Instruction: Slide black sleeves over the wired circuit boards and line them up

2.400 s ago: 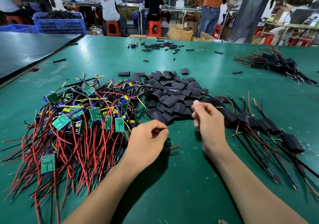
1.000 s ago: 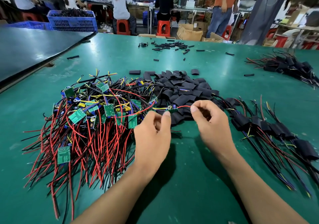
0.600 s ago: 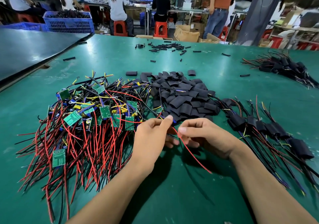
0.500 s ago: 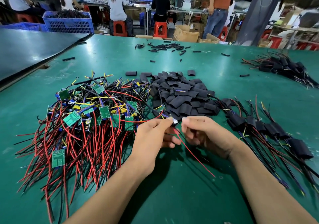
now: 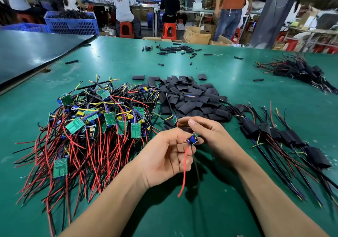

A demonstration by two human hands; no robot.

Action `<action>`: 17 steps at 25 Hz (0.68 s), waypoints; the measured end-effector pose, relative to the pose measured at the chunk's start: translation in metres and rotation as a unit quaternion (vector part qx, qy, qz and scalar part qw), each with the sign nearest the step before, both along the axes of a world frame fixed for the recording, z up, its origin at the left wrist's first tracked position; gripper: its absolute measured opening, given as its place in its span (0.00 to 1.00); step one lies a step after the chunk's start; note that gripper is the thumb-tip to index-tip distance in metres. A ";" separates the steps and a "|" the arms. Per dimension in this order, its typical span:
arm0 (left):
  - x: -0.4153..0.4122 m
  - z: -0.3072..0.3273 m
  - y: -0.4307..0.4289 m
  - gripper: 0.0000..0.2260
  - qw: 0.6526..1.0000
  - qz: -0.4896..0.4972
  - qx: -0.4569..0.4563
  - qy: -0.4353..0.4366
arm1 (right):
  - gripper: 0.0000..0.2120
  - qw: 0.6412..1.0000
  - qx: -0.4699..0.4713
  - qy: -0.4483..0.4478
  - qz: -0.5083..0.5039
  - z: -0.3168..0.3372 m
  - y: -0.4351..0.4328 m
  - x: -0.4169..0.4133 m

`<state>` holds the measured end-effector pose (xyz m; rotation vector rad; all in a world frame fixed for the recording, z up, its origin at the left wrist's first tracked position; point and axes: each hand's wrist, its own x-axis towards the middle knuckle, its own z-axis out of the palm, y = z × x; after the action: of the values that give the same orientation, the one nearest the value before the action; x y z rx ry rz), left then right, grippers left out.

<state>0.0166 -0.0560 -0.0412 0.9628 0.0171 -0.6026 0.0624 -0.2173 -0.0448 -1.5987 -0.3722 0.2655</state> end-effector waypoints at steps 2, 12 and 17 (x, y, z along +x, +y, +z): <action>0.002 -0.002 0.000 0.11 1.000 -0.024 0.012 -0.013 | 0.13 1.000 0.010 0.024 0.010 0.000 0.005 -0.003; -0.005 0.003 -0.002 0.14 0.978 -0.185 0.071 -0.070 | 0.28 0.977 0.124 0.166 0.052 0.003 0.015 -0.005; -0.010 0.008 0.003 0.13 0.961 -0.253 0.036 -0.111 | 0.30 0.971 0.149 0.185 0.025 0.001 0.014 0.004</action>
<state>0.0068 -0.0526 -0.0337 1.1084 -0.4205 -0.9636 0.0659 -0.2037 -0.0438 -1.2136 -0.1543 0.5131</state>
